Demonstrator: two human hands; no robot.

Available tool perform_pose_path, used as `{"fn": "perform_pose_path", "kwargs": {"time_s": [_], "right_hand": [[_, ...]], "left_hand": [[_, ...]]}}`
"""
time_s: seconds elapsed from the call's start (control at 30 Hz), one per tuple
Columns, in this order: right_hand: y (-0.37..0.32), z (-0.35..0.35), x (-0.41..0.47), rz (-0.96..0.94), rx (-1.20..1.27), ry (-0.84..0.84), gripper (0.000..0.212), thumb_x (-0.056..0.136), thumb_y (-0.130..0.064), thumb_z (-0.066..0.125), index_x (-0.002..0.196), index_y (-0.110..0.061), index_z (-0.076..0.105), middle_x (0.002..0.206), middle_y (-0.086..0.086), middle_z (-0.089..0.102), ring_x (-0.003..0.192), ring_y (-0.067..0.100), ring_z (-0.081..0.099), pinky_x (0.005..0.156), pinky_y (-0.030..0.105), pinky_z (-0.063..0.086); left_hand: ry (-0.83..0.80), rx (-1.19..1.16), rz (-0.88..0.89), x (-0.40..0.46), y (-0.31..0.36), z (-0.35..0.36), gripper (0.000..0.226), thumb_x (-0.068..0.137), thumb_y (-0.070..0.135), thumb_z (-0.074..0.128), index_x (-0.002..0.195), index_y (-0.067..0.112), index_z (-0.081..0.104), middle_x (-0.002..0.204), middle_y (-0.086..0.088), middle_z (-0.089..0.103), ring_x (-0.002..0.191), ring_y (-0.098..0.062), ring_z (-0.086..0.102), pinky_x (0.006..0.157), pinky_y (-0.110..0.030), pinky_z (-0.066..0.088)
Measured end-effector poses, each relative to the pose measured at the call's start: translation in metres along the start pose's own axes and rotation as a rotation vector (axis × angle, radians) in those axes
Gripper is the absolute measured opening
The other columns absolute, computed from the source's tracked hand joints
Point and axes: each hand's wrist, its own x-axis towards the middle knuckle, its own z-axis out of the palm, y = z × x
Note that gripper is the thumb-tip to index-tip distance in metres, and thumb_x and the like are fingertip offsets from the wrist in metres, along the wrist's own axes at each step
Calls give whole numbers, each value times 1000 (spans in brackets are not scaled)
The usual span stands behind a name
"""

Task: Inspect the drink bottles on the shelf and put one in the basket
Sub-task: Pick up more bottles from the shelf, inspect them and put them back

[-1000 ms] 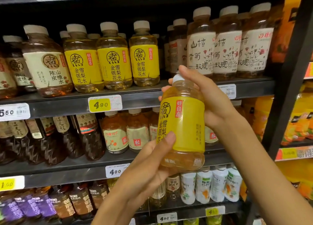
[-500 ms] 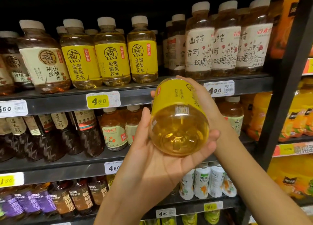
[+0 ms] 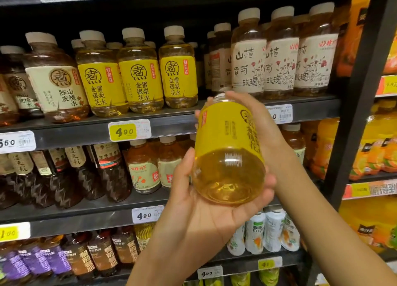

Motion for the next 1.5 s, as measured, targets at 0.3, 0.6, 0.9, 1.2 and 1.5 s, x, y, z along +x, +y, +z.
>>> {"fn": "perform_pose_path", "kwargs": {"time_s": [0.3, 0.6, 0.9, 1.2, 1.5], "right_hand": [[-19, 6, -12, -350, -192, -96, 24, 87, -26, 56, 106, -11, 62, 82, 3, 71, 89, 23, 68, 75, 34, 57], [-12, 11, -25, -503, -590, -226, 37, 84, -19, 63, 120, -15, 55, 103, 10, 70, 97, 23, 67, 81, 30, 54], [6, 0, -33, -492, -677, -269, 45, 80, -29, 64, 123, -20, 55, 118, -6, 66, 113, 14, 61, 91, 27, 49], [13, 1, -43, -686, -768, -363, 38, 73, -14, 70, 110, -11, 60, 122, 4, 59, 120, 25, 56, 100, 35, 43], [7, 7, -50, -707, -837, -385, 41, 70, -14, 75, 108, -14, 63, 121, 6, 60, 119, 22, 56, 100, 34, 43]], "left_hand": [[14, 403, 94, -2, 4, -30, 94, 58, 61, 79, 132, 9, 52, 127, -21, 62, 113, -41, 61, 84, -47, 55], [158, 920, 217, -6, -4, -46, 95, 42, 46, 93, 124, 23, 52, 111, -2, 72, 101, -23, 70, 83, -34, 57], [291, 1133, 547, 4, 8, -45, 85, 53, 34, 87, 128, 35, 48, 118, 7, 65, 110, -12, 64, 87, -30, 55], [265, 1217, 630, 20, 16, -50, 97, 56, 18, 93, 138, 21, 40, 127, 3, 61, 116, -8, 59, 90, -19, 50], [230, 1297, 591, 22, 17, -55, 83, 60, 26, 90, 130, 21, 47, 121, 7, 63, 115, -7, 60, 83, -8, 47]]}}
